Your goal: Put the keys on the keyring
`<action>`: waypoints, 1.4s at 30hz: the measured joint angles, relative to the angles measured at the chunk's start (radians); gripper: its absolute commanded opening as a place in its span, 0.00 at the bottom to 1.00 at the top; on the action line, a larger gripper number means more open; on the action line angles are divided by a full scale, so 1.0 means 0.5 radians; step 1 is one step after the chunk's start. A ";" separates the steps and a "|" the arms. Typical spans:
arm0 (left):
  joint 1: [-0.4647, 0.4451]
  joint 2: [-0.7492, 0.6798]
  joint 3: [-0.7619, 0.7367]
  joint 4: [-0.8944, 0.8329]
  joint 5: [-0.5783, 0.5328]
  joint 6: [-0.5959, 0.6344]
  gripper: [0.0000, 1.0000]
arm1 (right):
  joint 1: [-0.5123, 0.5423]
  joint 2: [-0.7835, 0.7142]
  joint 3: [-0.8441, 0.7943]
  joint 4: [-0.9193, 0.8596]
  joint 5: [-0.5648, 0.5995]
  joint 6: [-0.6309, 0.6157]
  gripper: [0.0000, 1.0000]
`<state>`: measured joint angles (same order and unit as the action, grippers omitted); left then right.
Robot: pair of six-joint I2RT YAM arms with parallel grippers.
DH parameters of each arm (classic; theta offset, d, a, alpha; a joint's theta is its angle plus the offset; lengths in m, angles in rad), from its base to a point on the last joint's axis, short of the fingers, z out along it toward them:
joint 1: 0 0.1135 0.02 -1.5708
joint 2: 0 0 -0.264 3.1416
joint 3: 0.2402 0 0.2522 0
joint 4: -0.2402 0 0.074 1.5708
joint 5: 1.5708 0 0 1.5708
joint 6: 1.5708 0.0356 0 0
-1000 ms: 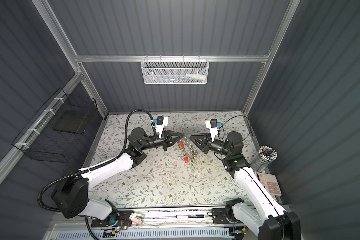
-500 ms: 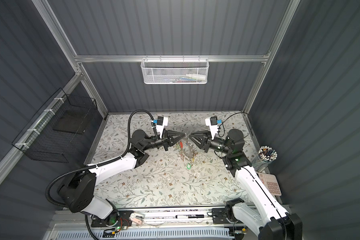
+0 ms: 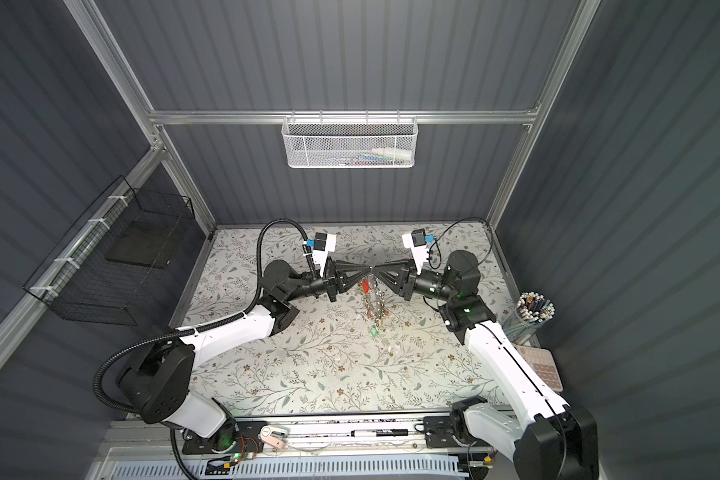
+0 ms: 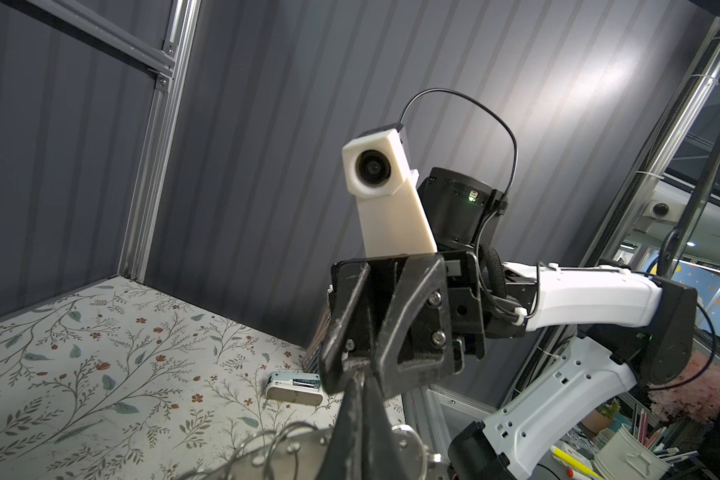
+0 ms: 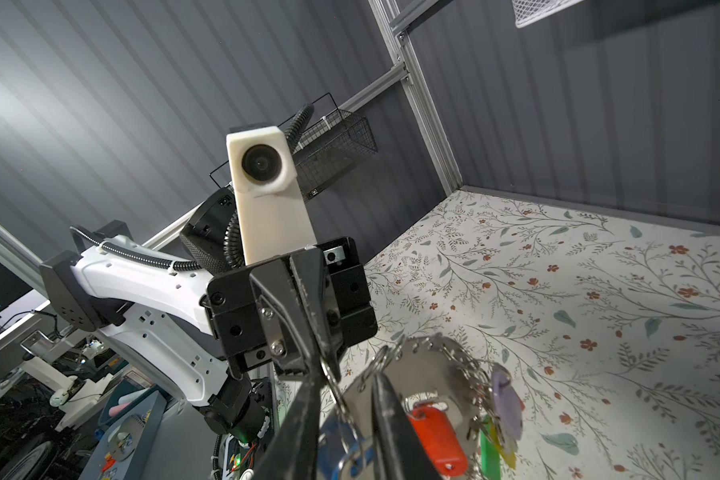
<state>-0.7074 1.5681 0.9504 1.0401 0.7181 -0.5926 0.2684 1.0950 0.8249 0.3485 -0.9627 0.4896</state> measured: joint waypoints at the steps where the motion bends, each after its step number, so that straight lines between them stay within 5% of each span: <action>1: 0.000 0.006 0.000 0.002 0.000 0.000 0.00 | 0.000 0.001 0.000 -0.001 0.000 0.001 0.19; 8: 0.002 0.033 0.000 0.003 0.011 -0.006 0.00 | -0.001 0.013 0.000 -0.001 -0.005 -0.005 0.10; 13: 0.002 0.033 0.000 0.002 0.008 -0.006 0.00 | 0.000 0.013 -0.002 0.003 -0.007 -0.008 0.19; 24: 0.000 0.033 0.000 -0.014 0.006 -0.004 0.00 | 0.002 0.011 -0.056 0.021 -0.014 -0.001 0.14; 36: 0.001 0.027 0.002 -0.072 -0.011 0.014 0.00 | 0.002 0.006 -0.079 0.048 -0.035 -0.029 0.00; 42: 0.048 -0.093 0.060 -0.435 0.057 0.173 0.33 | 0.010 -0.018 -0.088 -0.013 -0.037 -0.062 0.00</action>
<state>-0.6834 1.5215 0.9802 0.8227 0.7467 -0.5060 0.2733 1.0859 0.7811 0.3420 -0.9810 0.4587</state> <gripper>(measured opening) 0.258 0.045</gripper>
